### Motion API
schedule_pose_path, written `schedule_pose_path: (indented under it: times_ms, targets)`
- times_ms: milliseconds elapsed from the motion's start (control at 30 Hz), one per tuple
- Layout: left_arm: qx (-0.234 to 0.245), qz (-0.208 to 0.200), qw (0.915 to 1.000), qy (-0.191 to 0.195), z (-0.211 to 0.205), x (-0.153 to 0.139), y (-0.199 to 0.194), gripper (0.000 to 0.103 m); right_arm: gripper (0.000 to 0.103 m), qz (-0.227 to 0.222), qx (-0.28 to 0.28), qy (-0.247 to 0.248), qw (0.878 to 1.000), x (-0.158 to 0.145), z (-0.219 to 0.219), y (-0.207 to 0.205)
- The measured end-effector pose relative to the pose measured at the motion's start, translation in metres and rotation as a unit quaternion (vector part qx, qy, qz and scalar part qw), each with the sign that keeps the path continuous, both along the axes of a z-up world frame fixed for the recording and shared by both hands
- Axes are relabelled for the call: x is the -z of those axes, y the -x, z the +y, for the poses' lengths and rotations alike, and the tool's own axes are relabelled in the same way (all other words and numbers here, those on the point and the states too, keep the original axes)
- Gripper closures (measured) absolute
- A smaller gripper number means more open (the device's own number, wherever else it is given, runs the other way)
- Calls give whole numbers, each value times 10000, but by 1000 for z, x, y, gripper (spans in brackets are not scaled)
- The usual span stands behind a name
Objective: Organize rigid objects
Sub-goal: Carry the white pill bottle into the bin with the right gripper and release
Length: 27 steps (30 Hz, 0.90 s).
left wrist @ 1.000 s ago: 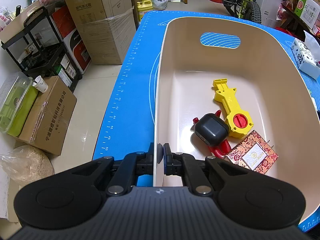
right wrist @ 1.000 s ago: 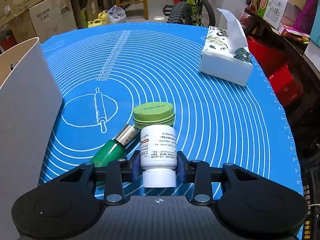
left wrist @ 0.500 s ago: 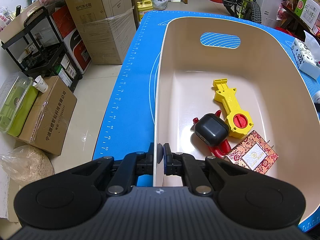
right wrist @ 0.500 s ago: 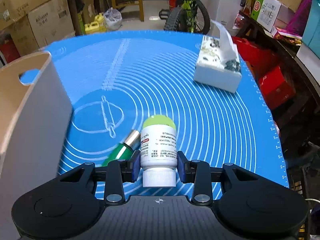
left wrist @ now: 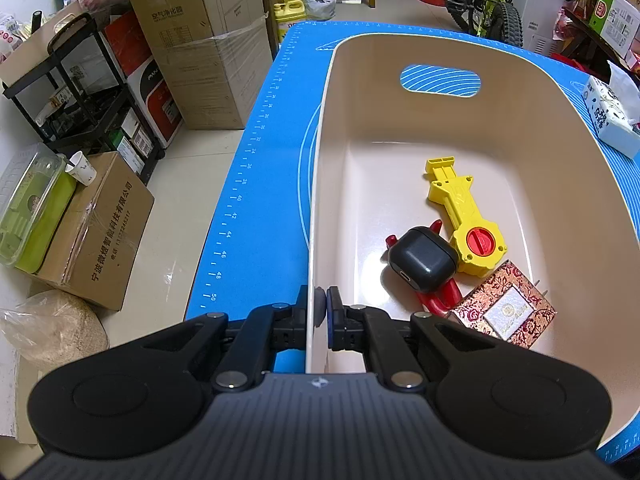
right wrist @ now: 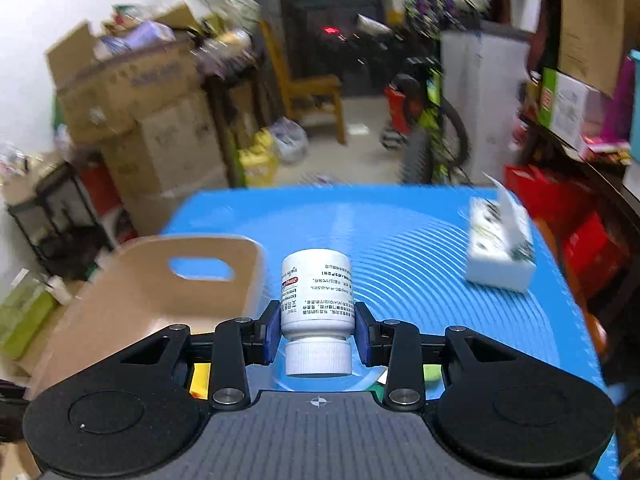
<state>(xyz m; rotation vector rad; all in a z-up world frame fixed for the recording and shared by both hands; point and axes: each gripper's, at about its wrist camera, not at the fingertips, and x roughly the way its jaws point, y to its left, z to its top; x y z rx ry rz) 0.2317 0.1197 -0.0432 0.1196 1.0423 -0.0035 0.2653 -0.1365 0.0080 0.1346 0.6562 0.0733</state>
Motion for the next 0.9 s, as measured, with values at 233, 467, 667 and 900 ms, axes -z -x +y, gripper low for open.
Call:
schedule_pose_path:
  times_ms: [233,467,667,900]
  targets:
    - [-1,-4,10000,-23,-1,1,0,94,59,14,-677,30,9977,0,45,3]
    - [-1,-5,10000,-17,-1,1,0,94,59,427,-1272,296,9905,17,82,4]
    - [2,-6,10000,-26,-1,1,1,94,59,936,-1783,674,9772,40,110,5]
    - [10,-11,10000,-15,-2,0,1,94,57,1010,-1974,1226,9674,51,130,13]
